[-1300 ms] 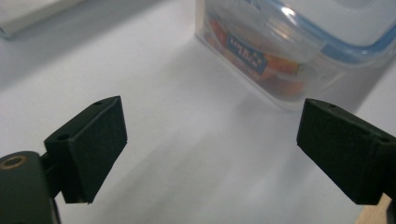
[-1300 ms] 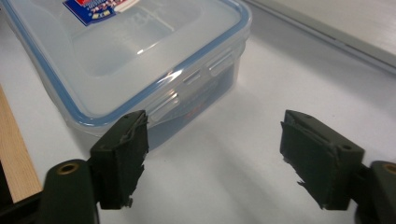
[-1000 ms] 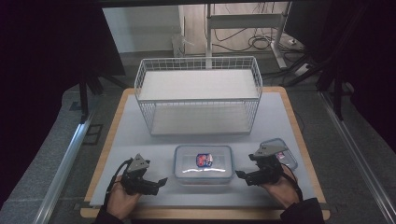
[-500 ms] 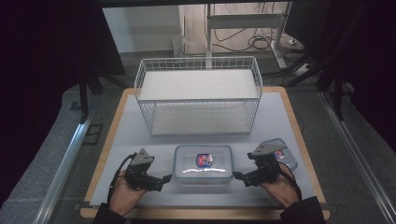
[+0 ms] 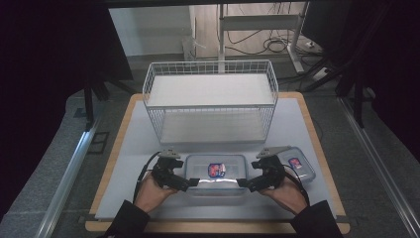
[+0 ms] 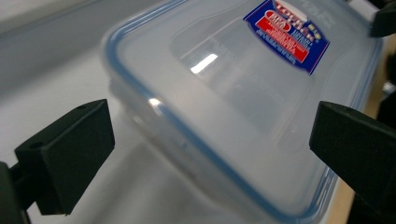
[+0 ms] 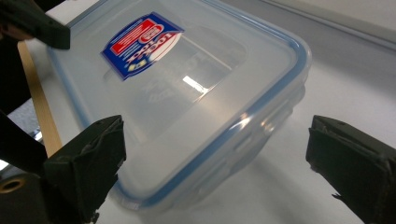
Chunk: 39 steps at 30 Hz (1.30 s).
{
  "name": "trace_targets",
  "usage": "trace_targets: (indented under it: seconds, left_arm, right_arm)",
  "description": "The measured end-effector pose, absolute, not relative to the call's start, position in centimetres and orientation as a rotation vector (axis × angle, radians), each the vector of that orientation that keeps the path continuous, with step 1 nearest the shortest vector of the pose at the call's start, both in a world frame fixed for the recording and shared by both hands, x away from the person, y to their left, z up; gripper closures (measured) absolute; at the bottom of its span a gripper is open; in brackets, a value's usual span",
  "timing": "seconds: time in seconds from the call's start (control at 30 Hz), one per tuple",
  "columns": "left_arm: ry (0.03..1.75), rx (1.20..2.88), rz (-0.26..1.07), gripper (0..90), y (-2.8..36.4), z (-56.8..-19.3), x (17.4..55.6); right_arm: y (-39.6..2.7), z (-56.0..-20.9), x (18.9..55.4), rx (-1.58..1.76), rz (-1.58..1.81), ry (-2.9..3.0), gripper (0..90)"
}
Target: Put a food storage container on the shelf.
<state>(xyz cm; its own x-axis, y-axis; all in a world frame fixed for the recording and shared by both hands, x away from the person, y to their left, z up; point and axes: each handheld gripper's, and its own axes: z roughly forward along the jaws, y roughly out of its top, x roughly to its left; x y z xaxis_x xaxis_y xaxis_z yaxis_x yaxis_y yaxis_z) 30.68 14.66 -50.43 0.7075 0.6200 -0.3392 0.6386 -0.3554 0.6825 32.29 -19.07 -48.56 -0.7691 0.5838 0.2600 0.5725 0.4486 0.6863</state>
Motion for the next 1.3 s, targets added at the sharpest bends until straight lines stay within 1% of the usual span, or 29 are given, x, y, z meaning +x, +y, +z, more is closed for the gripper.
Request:
trace_targets:
  seconds: [0.13, 0.27, 0.37, 0.43, 0.57, 0.7, 0.73, 0.77, 0.8, 0.83, 0.9, 1.0, 1.13, 1.3]
  left_arm:
    - [0.959, 2.038, -0.125, 0.0, 14.6, -51.0, 31.0]
    - [0.964, 2.049, -0.139, 0.0, 14.6, -51.0, 30.9]
    - [0.968, 2.057, -0.124, 1.6, 14.6, -50.7, 30.5]
    - [0.962, 2.050, -0.102, 5.8, 14.9, -50.4, 29.9]
    - [0.955, 2.014, -0.105, 14.0, 15.5, -50.6, 28.9]
    - [0.950, 2.008, -0.079, 18.9, 15.7, -50.4, 27.8]
    - [0.972, 1.976, -0.085, 21.3, 16.0, -50.3, 27.6]
    - [0.972, 1.976, -0.085, 27.4, 16.0, -50.3, 27.6]
    - [0.992, 1.892, -0.130, 33.3, 17.1, -50.6, 27.4]
    - [1.001, 1.852, -0.153, 38.4, 17.4, -50.8, 27.3]
    - [1.001, 1.833, -0.159, 44.4, 17.6, -50.9, 27.2]
    - [1.016, 1.803, -0.145, 46.3, 17.7, -51.0, 26.4]
    - [1.025, 1.752, -0.183, 49.8, 18.1, -51.3, 26.3]
    - [1.025, 1.751, -0.185, 50.7, 18.1, -51.3, 26.3]
  right_arm:
    - [-18.5, -49.0, 33.2, 1.132, 1.286, 2.703, 5.6]
    - [-18.6, -49.7, 33.8, 1.243, 1.348, 2.748, 7.7]
    - [-18.8, -49.6, 33.6, 1.260, 1.342, 2.767, 13.1]
    - [-19.0, -49.3, 33.4, 1.251, 1.346, 2.756, 17.3]
    - [-19.7, -49.1, 32.8, 1.273, 1.402, 2.716, 26.3]
    - [-20.4, -49.2, 32.1, 1.311, 1.476, 2.674, 34.0]
    - [-20.5, -49.1, 31.9, 1.311, 1.485, 2.670, 35.9]
    - [-20.7, -49.0, 31.8, 1.306, 1.498, 2.666, 38.6]
    - [-20.9, -48.9, 31.7, 1.305, 1.508, 2.664, 41.7]
    - [-21.1, -48.9, 31.5, 1.300, 1.525, 2.662, 43.6]
    - [-21.4, -49.0, 31.3, 1.295, 1.563, 2.651, 46.2]
    - [-21.6, -48.9, 31.1, 1.287, 1.576, 2.658, 48.3]
    - [-21.7, -49.0, 30.9, 1.296, 1.596, 2.651, 49.5]
    - [-21.9, -49.3, 30.7, 1.363, 1.648, 2.613, 50.7]
